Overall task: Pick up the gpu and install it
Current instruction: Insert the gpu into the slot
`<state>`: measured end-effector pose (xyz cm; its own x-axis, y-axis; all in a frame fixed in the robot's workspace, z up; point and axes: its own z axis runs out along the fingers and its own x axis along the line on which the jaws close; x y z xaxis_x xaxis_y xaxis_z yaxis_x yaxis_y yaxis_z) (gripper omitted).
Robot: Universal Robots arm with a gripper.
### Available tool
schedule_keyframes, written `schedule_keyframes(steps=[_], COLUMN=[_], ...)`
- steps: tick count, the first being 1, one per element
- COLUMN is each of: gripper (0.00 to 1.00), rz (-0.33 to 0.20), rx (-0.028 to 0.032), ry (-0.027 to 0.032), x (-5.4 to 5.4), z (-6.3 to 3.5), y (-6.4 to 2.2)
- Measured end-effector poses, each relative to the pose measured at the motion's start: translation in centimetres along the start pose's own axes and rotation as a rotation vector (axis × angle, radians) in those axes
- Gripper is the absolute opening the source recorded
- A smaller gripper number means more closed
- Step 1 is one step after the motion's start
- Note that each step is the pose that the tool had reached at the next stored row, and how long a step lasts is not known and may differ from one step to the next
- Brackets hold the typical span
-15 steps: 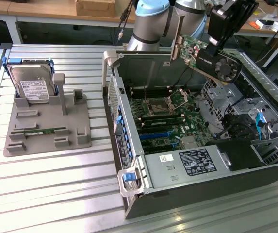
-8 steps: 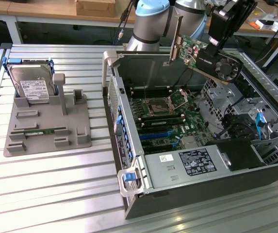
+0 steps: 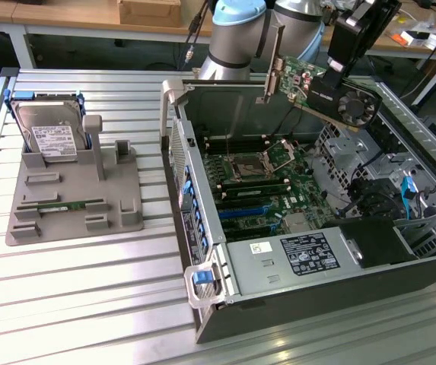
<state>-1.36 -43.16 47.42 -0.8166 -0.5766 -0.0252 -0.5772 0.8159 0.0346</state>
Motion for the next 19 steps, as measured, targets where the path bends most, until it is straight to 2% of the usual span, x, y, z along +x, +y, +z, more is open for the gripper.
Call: schedule_keyframes(steps=[19], gripper=[0.27], rz=[-0.163], rx=[-0.0039], ry=[0.0058], x=[0.0], z=[0.0], y=[0.0])
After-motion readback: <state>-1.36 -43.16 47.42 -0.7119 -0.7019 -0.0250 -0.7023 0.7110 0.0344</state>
